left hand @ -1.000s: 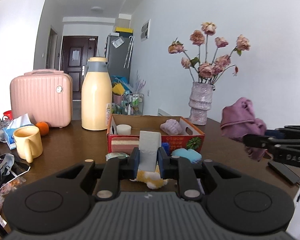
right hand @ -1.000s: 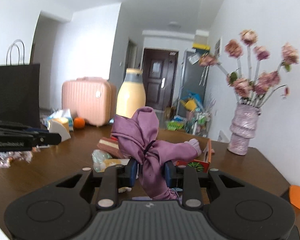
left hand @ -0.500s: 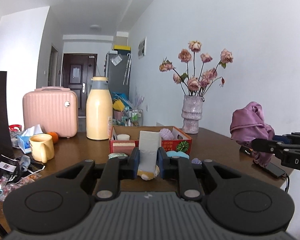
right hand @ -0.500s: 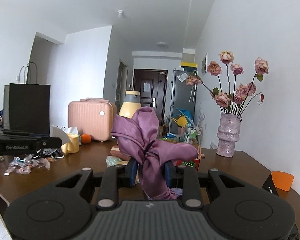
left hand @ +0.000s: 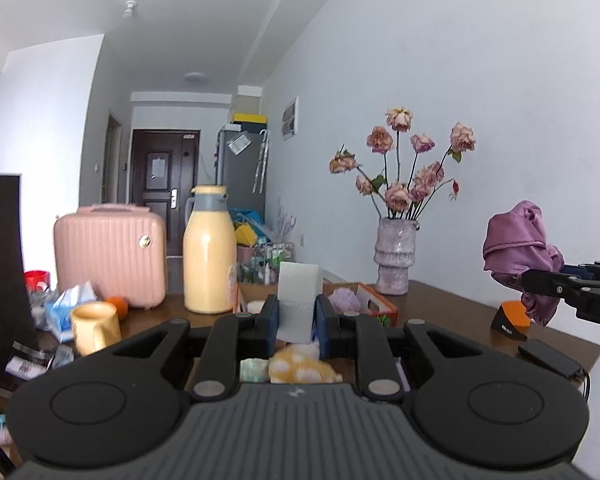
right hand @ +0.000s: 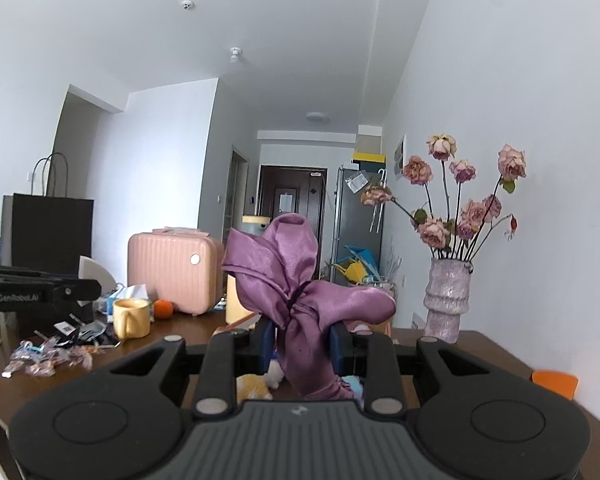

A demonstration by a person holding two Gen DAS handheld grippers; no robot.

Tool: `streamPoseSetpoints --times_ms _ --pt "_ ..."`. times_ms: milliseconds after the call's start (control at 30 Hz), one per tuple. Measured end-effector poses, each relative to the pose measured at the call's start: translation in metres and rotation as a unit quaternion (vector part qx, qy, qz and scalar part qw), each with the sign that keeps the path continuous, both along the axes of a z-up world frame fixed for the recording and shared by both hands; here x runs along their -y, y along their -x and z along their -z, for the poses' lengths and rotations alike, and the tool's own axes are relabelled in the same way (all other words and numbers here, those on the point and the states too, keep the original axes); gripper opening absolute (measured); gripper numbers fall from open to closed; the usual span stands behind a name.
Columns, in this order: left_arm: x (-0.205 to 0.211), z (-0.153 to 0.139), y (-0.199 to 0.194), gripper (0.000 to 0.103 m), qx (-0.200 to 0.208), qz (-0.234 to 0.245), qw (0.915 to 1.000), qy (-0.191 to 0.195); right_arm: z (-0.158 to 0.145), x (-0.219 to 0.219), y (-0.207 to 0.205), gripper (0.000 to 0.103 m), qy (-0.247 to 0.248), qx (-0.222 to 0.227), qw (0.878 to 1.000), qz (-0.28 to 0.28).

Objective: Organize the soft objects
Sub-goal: 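Carry the wedge sponge into the box with the left tool while the right tool drops the scrunchie there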

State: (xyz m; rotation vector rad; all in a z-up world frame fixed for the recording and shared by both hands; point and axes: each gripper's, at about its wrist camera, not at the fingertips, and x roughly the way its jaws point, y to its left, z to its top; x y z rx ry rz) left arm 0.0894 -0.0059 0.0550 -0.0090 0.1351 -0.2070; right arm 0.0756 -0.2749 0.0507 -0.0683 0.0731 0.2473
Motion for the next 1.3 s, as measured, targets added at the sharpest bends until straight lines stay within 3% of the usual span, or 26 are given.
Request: streamPoseSetpoints --times_ms 267,400,567,733,933,1100,1300 --pt "-0.01 -0.054 -0.089 0.02 -0.015 0.033 0.9993 -0.001 -0.055 0.024 -0.086 0.027 -0.027 -0.019 0.999 -0.036" --pt "-0.012 -0.076 -0.153 0.02 -0.05 0.051 0.9974 -0.003 -0.078 0.04 -0.154 0.027 -0.05 -0.072 0.994 -0.061" --pt "-0.006 -0.085 -0.25 0.02 -0.113 0.06 0.9916 -0.017 -0.085 0.058 -0.25 0.027 -0.09 -0.157 0.981 -0.073" --pt "0.007 -0.061 -0.352 0.02 -0.191 0.052 0.9796 -0.033 -0.062 0.069 -0.347 0.027 -0.15 -0.255 0.952 -0.078" --pt "0.021 -0.003 -0.449 0.02 -0.275 0.034 0.9597 -0.049 0.004 0.065 -0.441 0.027 -0.186 -0.365 0.912 -0.038" --pt "0.029 0.048 -0.504 0.02 -0.326 0.019 0.943 -0.067 0.058 0.055 -0.495 0.027 -0.161 -0.426 0.89 0.008" --pt "0.034 0.084 -0.542 0.024 -0.361 0.009 0.9289 -0.084 0.091 0.034 -0.522 0.03 -0.082 -0.465 0.881 0.043"
